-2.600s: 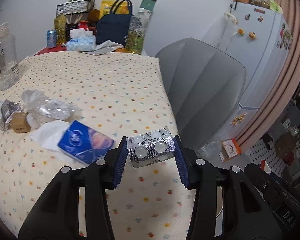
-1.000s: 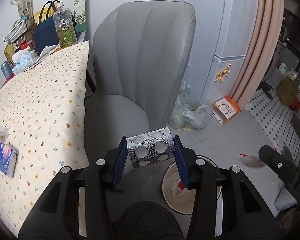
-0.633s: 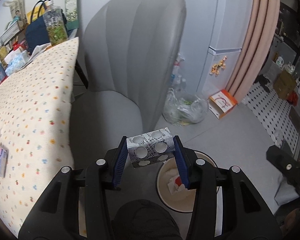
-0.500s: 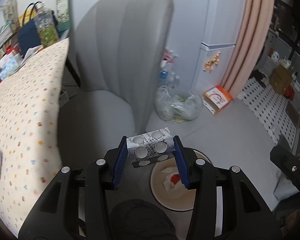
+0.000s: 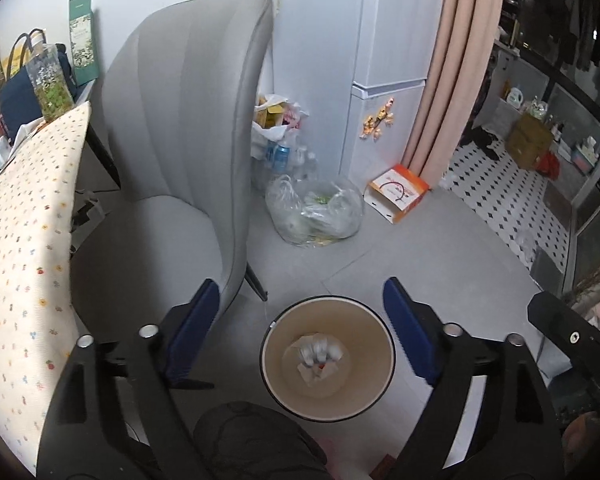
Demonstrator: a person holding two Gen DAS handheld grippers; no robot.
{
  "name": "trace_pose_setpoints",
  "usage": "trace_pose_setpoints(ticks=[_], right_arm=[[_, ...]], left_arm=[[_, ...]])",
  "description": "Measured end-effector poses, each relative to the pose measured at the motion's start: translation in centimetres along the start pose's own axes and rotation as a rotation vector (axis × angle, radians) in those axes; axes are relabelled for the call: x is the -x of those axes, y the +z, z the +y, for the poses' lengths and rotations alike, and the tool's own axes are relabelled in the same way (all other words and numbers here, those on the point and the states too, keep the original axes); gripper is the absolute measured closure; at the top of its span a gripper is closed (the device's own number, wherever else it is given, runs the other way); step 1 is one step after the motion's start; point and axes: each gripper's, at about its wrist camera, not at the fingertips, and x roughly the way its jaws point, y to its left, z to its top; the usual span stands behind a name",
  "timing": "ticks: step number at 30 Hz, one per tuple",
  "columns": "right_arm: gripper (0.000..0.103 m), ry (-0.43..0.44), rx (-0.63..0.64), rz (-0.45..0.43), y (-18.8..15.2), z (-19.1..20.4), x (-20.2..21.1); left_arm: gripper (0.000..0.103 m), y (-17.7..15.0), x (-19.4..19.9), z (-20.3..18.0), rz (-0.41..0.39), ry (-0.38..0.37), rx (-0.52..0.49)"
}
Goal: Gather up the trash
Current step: 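Open both tools to drop the blister pack and tissue into the bin, then move both tools back over the table toward the remaining trash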
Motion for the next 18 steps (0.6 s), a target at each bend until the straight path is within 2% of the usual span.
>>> trace_pose_setpoints(ticks=[4, 8, 18], right_arm=[[0.012, 0.009, 0.023, -0.012, -0.4, 1.3, 0.5], [0.011, 0.023, 0.055, -0.014, -0.7, 2.9, 1.2], [0.01, 0.075, 0.21, -0.016, -2.9, 10.3, 3.2]], left_arm=[[0.011, 0.0, 1.5, 2.2, -0.031, 0.027, 0.046], [0.01, -0.1, 2.8, 5.0, -0.053, 0.063, 0.099], [0.008, -1.7, 7.8, 11.3, -0.147, 0.128, 0.204]])
